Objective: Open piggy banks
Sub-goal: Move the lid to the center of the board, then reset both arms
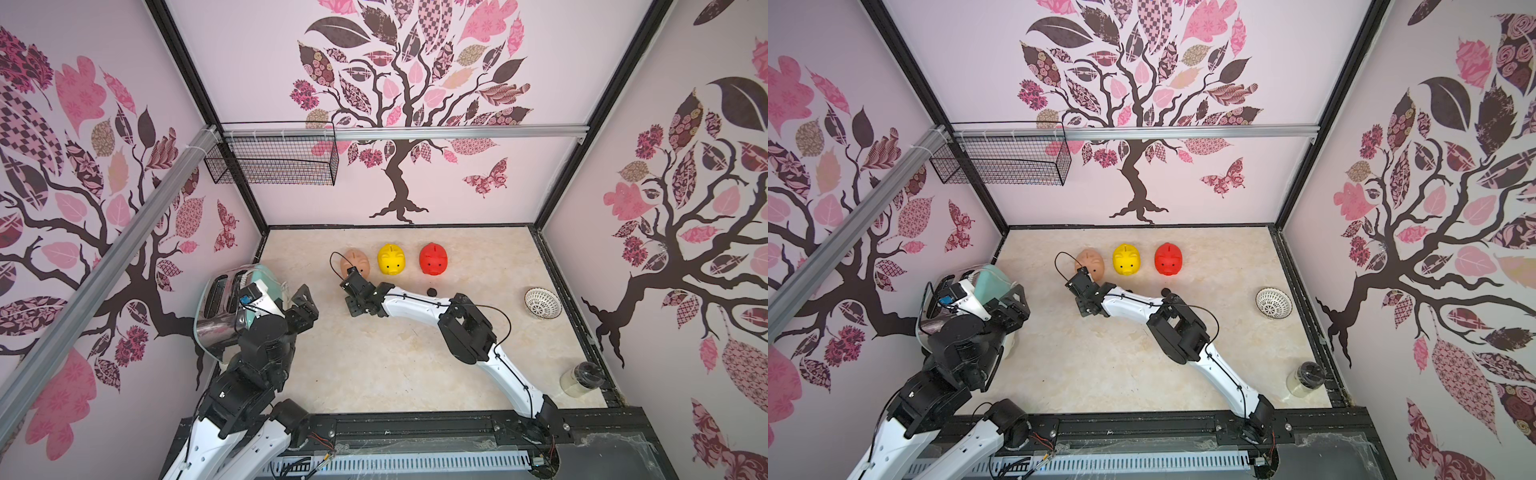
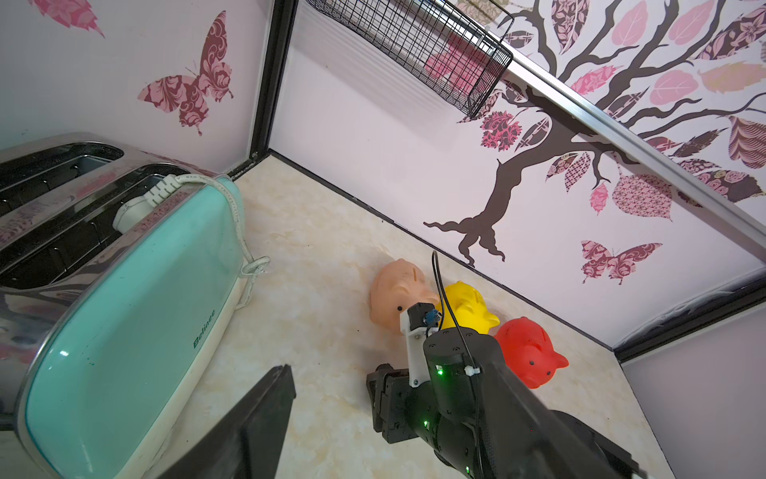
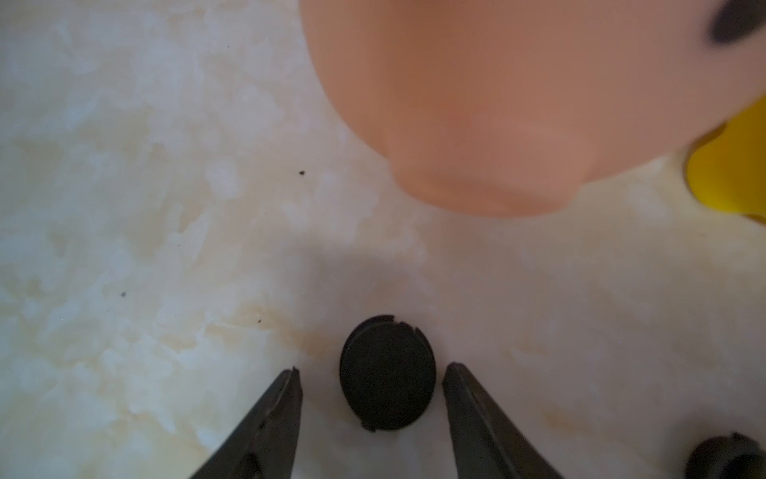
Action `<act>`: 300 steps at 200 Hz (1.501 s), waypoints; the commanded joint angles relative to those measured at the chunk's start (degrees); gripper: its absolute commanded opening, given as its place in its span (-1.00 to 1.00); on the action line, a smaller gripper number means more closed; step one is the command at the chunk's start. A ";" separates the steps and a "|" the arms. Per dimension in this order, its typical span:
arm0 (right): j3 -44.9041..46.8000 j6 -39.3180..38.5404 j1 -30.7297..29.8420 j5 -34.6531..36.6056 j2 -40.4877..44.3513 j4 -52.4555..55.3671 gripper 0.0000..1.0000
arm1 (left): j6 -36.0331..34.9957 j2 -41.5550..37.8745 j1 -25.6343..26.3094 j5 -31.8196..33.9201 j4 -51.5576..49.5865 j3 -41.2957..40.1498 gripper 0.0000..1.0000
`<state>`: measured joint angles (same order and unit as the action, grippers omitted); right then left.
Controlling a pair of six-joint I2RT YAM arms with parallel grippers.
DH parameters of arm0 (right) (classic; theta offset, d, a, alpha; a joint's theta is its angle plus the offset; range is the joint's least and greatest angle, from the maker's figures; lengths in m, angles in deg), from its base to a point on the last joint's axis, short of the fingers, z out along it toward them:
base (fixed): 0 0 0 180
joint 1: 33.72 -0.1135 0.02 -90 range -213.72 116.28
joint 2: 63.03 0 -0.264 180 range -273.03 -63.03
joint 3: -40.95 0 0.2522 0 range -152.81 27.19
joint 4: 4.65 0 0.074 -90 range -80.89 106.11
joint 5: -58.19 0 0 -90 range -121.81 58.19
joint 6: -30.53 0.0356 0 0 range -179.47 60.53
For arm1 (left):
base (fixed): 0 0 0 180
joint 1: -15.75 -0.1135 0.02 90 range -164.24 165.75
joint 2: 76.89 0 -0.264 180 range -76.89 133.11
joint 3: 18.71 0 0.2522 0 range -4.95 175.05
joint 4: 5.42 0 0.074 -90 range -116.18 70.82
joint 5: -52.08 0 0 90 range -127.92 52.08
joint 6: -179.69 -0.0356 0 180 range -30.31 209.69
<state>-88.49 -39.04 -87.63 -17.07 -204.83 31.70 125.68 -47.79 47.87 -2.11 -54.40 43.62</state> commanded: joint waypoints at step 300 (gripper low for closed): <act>97.14 -9.00 29.01 13.83 82.56 -53.29 0.99 | -27.23 16.36 -9.53 10.36 46.03 -29.97 0.97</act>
<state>11.75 -45.88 -64.05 -0.76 -117.25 -16.39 103.13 -32.27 38.74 3.55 -12.35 14.14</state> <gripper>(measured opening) 0.995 0.983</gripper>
